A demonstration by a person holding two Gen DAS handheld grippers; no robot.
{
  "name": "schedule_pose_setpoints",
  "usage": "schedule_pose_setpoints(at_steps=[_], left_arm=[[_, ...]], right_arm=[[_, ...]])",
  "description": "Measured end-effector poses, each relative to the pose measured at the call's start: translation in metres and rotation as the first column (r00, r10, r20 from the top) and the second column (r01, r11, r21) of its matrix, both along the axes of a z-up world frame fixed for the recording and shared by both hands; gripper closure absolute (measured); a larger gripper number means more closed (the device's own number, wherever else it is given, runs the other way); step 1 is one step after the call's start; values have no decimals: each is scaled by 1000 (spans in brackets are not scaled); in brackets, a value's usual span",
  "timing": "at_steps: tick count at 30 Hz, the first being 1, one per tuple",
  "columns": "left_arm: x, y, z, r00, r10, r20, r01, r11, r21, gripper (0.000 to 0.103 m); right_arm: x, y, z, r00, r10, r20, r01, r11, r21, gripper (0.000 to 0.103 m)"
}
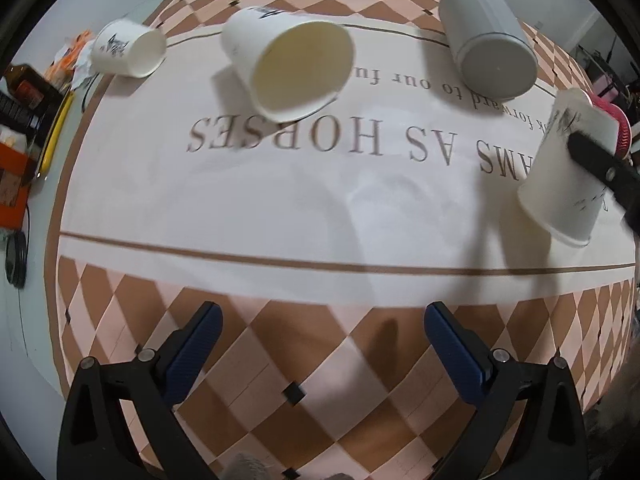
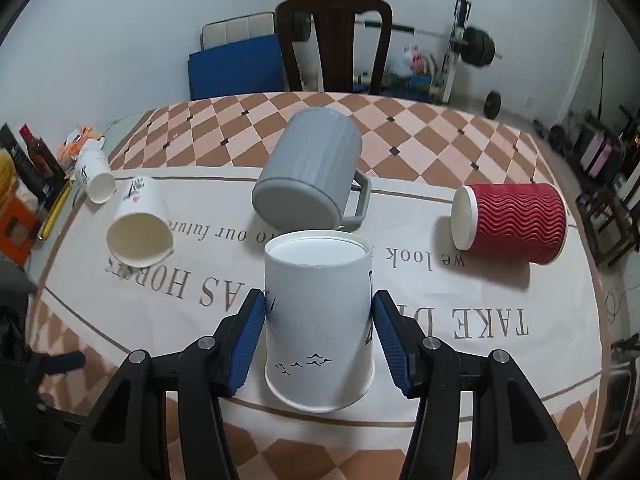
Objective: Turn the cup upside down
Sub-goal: 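Lower the inverted white cup onto the tablecloth with the right tool, then open the right tool and lift it away from the cup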
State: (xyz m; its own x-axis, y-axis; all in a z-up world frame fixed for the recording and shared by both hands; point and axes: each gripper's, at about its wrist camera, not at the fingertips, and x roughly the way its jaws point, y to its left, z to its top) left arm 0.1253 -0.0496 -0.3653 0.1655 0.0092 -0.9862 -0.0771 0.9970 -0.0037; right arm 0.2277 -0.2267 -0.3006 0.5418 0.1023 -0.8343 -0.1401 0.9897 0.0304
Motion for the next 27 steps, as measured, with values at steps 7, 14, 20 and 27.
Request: schedule_pose_setpoints(at_steps=[7,14,20,27], left_arm=[[0,-25,-4,1000,-7,-5,8,1000,22,0],[-3,-43,2,1000,10,8,-11,999,48,0],[-17,-51,36,998,24,54,-27,998,61,0],[-46,-56,120,984,-20,176,9,998,66,0]], right_arm=[[-31,-4,-8,997,47,55,-46,999,-19,45],[-45,-18,-17,999,33,-10,-32,999,18,44],[-65,-36,3,998,-30,-53,31,999,19,17],[-108,-53,71,989,-141,-49,137,988,-64,2]])
